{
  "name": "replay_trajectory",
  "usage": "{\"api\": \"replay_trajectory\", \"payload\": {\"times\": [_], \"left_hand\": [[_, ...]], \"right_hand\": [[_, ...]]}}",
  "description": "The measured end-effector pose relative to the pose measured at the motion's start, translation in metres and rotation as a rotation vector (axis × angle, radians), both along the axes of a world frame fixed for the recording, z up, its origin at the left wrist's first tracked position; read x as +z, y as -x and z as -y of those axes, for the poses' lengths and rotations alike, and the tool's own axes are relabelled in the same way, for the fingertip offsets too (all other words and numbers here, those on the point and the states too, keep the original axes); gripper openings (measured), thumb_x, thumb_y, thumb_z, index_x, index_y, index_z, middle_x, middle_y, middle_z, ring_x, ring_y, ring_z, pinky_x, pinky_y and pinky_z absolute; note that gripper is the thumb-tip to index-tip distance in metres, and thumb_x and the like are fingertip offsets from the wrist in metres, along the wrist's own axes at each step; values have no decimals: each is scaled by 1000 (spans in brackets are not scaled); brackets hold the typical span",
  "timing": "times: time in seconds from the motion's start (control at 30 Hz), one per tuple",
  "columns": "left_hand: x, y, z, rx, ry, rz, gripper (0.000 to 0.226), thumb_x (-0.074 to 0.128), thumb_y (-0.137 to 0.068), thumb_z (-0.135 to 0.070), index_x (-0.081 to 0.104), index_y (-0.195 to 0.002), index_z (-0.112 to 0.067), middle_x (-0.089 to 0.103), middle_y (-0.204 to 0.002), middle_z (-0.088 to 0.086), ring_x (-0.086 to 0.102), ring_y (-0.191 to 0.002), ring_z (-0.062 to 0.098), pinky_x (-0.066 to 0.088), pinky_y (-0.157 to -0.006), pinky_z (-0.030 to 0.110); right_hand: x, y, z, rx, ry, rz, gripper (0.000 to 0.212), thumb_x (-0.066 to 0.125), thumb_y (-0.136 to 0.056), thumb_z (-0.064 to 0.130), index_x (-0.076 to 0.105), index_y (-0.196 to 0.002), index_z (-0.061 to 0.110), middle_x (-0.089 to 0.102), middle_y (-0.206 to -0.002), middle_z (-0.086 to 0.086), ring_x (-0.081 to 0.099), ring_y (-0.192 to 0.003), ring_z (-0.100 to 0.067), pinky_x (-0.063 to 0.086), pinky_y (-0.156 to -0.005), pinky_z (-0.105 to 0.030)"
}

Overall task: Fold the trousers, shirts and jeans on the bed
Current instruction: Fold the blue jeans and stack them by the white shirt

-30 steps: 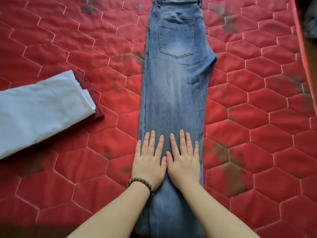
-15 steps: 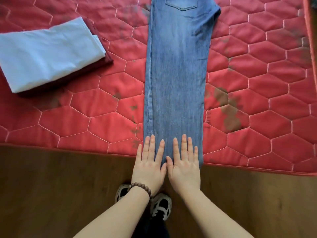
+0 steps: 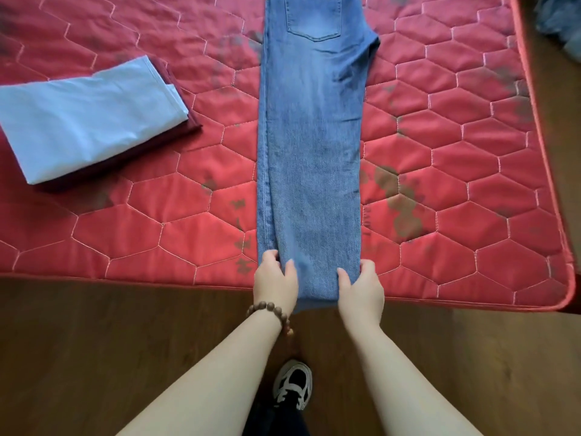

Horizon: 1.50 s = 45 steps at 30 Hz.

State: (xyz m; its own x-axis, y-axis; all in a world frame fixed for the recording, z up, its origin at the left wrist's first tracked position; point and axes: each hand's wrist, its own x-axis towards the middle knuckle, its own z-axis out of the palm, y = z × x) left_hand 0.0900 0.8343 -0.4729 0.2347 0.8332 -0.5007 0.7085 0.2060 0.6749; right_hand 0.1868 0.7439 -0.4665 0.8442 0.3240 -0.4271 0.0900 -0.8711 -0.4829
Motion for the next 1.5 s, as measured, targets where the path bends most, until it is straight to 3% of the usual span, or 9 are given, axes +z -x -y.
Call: {"api": "replay_trajectory", "payload": {"times": [0.1, 0.27, 0.37, 0.5, 0.6, 0.87, 1.03, 1.27, 1.5], "left_hand": [[5, 2, -4, -49, -101, 12, 30, 56, -91, -24, 40, -69, -13, 45, -64, 0, 45, -67, 27, 27, -61, 33], [28, 15, -1, 62, -297, 215, 26, 51, -95, -20, 38, -74, -13, 36, -52, -7, 42, -50, 10, 23, -49, 27], [21, 29, 1, 72, -330, 93, 17, 50, -96, -24, 46, -85, -12, 54, -57, 3, 53, -54, 17, 33, -50, 29], [-6, 44, -8, -29, -61, -147, 20, 57, -93, -28, 53, -85, -11, 62, -77, 8, 59, -81, 32, 39, -67, 33], [-10, 39, -25, 32, -68, -54, 18, 66, -86, -33, 56, -83, -18, 57, -70, -8, 55, -71, 16, 30, -62, 22], [-13, 34, -35, 66, -95, -75, 14, 64, -87, -20, 56, -77, -15, 54, -67, -6, 53, -70, 20, 27, -62, 22], [2, 16, -65, 113, 55, 12, 17, 63, -88, -25, 66, -96, -11, 66, -82, -1, 61, -82, 18, 44, -74, 27], [10, -33, -134, 66, 110, 149, 22, 60, -88, -12, 61, -109, -7, 70, -100, 6, 66, -91, 21, 52, -86, 36], [-7, -109, -240, 23, 22, 185, 27, 69, -84, -15, 62, -106, -3, 71, -94, 6, 67, -85, 18, 52, -73, 25]], "right_hand": [[2, 1, 4, 11, -52, 68, 23, 52, -96, 26, 44, -82, 10, 59, -80, -9, 54, -85, -37, 42, -79, -44], [18, 17, 4, -27, -373, 110, 4, 49, -98, 18, 52, -96, 16, 57, -69, 9, 52, -65, -18, 29, -57, -31], [10, 29, 1, -14, -337, 62, 7, 48, -98, 19, 53, -102, 17, 63, -77, 2, 56, -70, -20, 32, -60, -33], [-10, 23, 0, 10, -138, -115, 17, 55, -95, 22, 57, -103, 7, 64, -91, -9, 58, -90, -31, 36, -70, -31], [-9, 8, -10, 57, -191, -125, 20, 60, -92, 26, 58, -90, 6, 61, -77, -7, 56, -77, -27, 33, -64, -32], [-10, 7, -22, 29, -112, -113, 31, 58, -92, 21, 43, -66, 16, 49, -64, 3, 45, -68, -23, 20, -57, -31], [1, -21, -40, 9, -68, -253, 29, 61, -90, 38, 59, -77, 13, 58, -72, 2, 54, -74, -21, 35, -60, -28], [7, -85, -98, -17, -209, -345, 17, 64, -90, 26, 64, -99, 11, 65, -84, 4, 64, -83, -15, 42, -71, -24], [-6, -157, -194, -31, -273, -223, 20, 63, -90, 23, 67, -93, 4, 68, -82, -7, 63, -79, -22, 48, -73, -33]]}}
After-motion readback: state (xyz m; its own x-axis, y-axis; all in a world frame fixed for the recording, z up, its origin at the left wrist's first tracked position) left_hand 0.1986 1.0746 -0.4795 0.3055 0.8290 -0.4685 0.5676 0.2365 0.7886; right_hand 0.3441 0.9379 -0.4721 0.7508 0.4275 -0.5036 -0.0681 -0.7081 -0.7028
